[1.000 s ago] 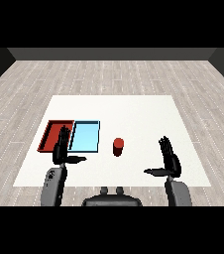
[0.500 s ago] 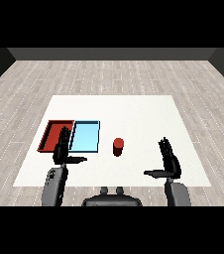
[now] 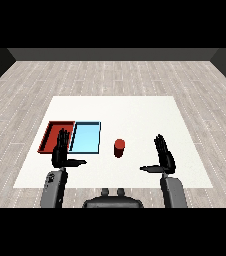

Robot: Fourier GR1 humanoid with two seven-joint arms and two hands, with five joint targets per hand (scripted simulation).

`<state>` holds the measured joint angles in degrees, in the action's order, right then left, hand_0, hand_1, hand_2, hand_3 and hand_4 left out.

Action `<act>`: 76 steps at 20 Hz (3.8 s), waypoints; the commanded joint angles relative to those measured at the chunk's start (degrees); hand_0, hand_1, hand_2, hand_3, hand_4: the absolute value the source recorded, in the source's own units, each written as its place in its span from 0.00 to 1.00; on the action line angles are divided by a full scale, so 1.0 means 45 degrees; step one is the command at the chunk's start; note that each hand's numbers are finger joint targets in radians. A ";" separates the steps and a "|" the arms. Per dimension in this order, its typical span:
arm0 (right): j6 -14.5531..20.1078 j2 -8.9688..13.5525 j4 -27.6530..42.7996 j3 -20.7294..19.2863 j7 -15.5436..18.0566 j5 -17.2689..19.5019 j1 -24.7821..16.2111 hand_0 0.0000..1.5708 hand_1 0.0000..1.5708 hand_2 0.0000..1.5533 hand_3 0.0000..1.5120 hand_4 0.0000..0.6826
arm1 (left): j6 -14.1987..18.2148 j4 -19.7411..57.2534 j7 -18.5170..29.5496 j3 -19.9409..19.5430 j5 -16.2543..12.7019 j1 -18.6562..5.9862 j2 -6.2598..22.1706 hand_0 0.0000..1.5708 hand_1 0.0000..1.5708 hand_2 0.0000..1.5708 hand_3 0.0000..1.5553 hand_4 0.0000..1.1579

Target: Pick the red can and put it in the red box

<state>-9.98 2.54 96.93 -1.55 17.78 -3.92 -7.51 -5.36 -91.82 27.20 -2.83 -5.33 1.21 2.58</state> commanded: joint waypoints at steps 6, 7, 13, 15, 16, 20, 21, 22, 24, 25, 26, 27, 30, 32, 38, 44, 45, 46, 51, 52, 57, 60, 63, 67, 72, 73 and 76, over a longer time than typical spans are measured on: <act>0.0620 -0.0542 -0.0956 0.0590 -0.0228 0.0611 0.0613 0.00 0.00 0.00 0.00 0.00 | -0.0034 0.0836 0.0198 -0.0366 -0.0064 -0.0753 0.0143 0.00 0.00 0.00 0.00 0.00; 0.0133 -0.0235 -0.0757 0.0169 -0.0768 -0.0144 0.0997 0.00 0.00 0.00 0.00 0.00 | -0.0328 -0.1339 -0.0269 -0.0180 -0.0507 0.0972 0.0105 0.00 0.00 0.00 0.00 0.00; 0.1648 -0.0559 -0.1592 0.2070 -0.0466 -0.0972 0.0911 0.00 0.00 0.00 0.00 0.00 | 0.0290 0.0348 -0.0286 -0.0084 0.0003 -0.0764 -0.0183 0.00 0.00 0.00 0.00 0.00; 0.2479 -0.0561 -0.2091 0.2353 -0.0856 -0.1276 0.1645 0.00 0.00 0.00 0.00 0.00 | -0.0333 -0.0295 -0.0307 -0.0374 -0.0397 0.0200 0.0312 0.00 0.00 0.00 0.00 0.00; 0.0722 -0.0562 -0.3371 0.1187 0.0811 -0.1178 0.1235 0.00 0.00 0.00 0.00 0.00 | 0.0137 0.0641 -0.0384 -0.0530 -0.0291 -0.1070 0.0134 0.00 0.00 0.00 0.00 0.00; 0.2166 -0.0564 -0.4165 0.2076 0.0628 -0.1266 0.2459 0.00 0.00 0.00 0.00 0.00 | 0.0633 -0.1039 -0.0677 0.0460 0.0236 0.0387 -0.0539 0.00 0.00 0.00 0.00 0.00; 0.1136 -0.0564 -0.4101 0.1498 0.0697 -0.1446 0.2000 0.00 0.00 0.00 0.00 0.00 | 0.0001 -0.0748 -0.0461 -0.0066 -0.0168 0.0528 -0.0030 0.00 0.00 0.00 0.00 0.00; 0.2600 -0.0564 -0.5347 0.2809 0.1204 -0.1425 0.2793 0.00 0.00 0.00 0.00 0.00 | 0.0113 -0.0843 -0.0725 -0.0181 -0.0275 0.0137 0.0017 0.00 0.00 0.00 0.00 0.00; 0.2567 -0.0565 -0.4957 0.2681 0.0942 -0.2125 0.2813 0.00 0.00 0.00 0.00 0.00 | 0.0009 0.0765 0.0475 -0.0388 -0.0082 -0.0385 -0.0039 0.00 0.00 0.00 0.00 0.00; 0.2236 -0.0565 -0.6065 0.2371 0.1437 -0.1982 0.3388 0.00 0.00 0.00 0.00 0.00 | 0.0199 0.0163 -0.0208 0.0071 0.0035 -0.0540 -0.0239 0.00 0.00 0.00 0.00 0.00; 0.3133 -0.0565 -0.3600 0.3186 -0.0070 -0.2240 0.2620 0.00 0.00 0.00 0.00 0.00 | 0.0180 -0.1074 -0.0975 -0.0294 -0.0325 0.0038 0.0102 0.00 0.00 0.00 0.00 0.00; 0.2632 -0.0565 -0.4803 0.2755 0.0950 -0.1989 0.2653 0.00 0.00 0.00 0.00 0.00 | 0.0225 0.0283 -0.0407 -0.0232 -0.0258 -0.0811 -0.0132 0.00 0.00 0.00 0.00 0.00; 0.1939 -0.0565 -0.6235 0.2826 0.1952 -0.2442 0.2857 0.00 0.00 0.00 0.00 0.00 | 0.0090 -0.0278 -0.0152 -0.0152 -0.0198 0.0003 -0.0122 0.00 0.00 0.00 0.00 0.00; 0.2720 -0.0565 -0.6685 0.3217 0.1770 -0.2952 0.3726 0.00 0.00 0.00 0.00 0.00 | -0.0216 0.0480 0.0287 -0.0607 -0.0457 -0.0380 0.0164 0.00 0.00 0.00 0.00 0.00; 0.2859 -0.0565 -0.6291 0.2931 0.0869 -0.3448 0.4383 0.00 0.00 0.00 0.00 0.00 | 0.0160 0.1072 0.0171 -0.0186 -0.0119 -0.0701 0.0005 0.00 0.00 0.00 0.00 0.00; 0.4047 -0.0565 -0.6201 0.4270 0.0921 -0.3935 0.4574 0.00 0.00 0.00 0.00 0.00 | -0.0116 0.0995 -0.0002 -0.0642 -0.0661 -0.1319 0.0264 0.00 0.00 0.00 0.00 0.00; 0.4430 -0.0565 -0.6969 0.5241 0.2064 -0.4444 0.4332 0.00 0.00 0.00 0.00 0.00 | -0.0216 -0.0402 -0.0238 -0.0322 -0.0641 0.0070 0.0191 0.00 0.00 0.00 0.00 0.00; 0.4131 -0.0565 -0.6484 0.4845 0.1642 -0.4207 0.4110 0.00 0.00 0.00 0.00 0.00 | 0.0438 -0.0501 -0.0988 0.0058 -0.0426 -0.0731 -0.0220 0.00 0.00 0.00 0.00 0.00; 0.3428 -0.0564 -0.8188 0.4214 0.2149 -0.4463 0.4767 0.00 0.00 0.00 0.00 0.00 | -0.0181 -0.0642 -0.0470 -0.0243 -0.0620 -0.0002 0.0135 0.00 0.00 0.00 0.00 0.00; 0.4496 -0.0564 -0.9151 0.5039 0.2484 -0.5068 0.5742 0.00 0.00 0.00 0.00 0.00 | -0.0322 -0.1235 -0.0761 -0.0262 -0.0889 0.0371 0.0182 0.00 0.00 0.00 0.00 0.00; 0.4213 -0.0565 -0.7349 0.4378 0.1339 -0.4272 0.4685 0.00 0.00 0.00 0.00 0.00 | 0.0052 -0.0667 -0.0583 -0.0144 -0.0443 -0.0083 -0.0047 0.00 0.00 0.00 0.00 0.00; 0.4573 -0.0565 -0.7386 0.5034 0.1764 -0.4553 0.4550 0.00 0.00 0.00 0.00 0.00 | -0.0335 -0.0858 -0.0659 -0.0522 -0.0962 -0.0127 0.0226 0.00 0.00 0.00 0.00 0.00; 0.4799 -0.0565 -0.8617 0.5372 0.2562 -0.5038 0.5118 0.00 0.00 0.00 0.00 0.00 | -0.0126 -0.0353 0.0094 0.0243 -0.0191 0.0402 -0.0320 0.00 0.00 0.00 0.00 0.00; 0.4105 -0.0563 -0.9335 0.4687 0.2036 -0.5002 0.6174 0.00 0.00 0.00 0.00 0.00 | 0.0190 -0.0095 -0.0402 -0.0263 -0.0316 -0.0824 -0.0032 0.00 0.00 0.00 0.00 0.00; 0.5011 -0.0565 -0.9485 0.5751 0.2409 -0.5951 0.6296 0.00 0.00 0.00 0.00 0.00 | 0.0256 -0.1008 -0.0886 0.0037 -0.0430 -0.0063 -0.0267 0.00 0.00 0.00 0.00 0.00; 0.5246 -0.0565 -0.8416 0.6262 0.2428 -0.5652 0.5220 0.00 0.00 0.00 0.00 0.00 | 0.0210 -0.1286 -0.0950 0.0052 -0.0470 0.0132 -0.0243 0.00 0.00 0.00 0.00 0.00; 0.4542 -0.0565 -1.0619 0.6227 0.3700 -0.6505 0.6239 0.00 0.00 0.00 0.00 0.00 | 0.0244 -0.0467 -0.0544 0.0150 -0.0191 -0.0210 -0.0322 0.00 0.00 0.00 0.00 0.00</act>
<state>11.24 0.02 53.68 24.03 29.53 -30.12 20.01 -5.45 -93.68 25.61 -3.44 -7.39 0.57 2.04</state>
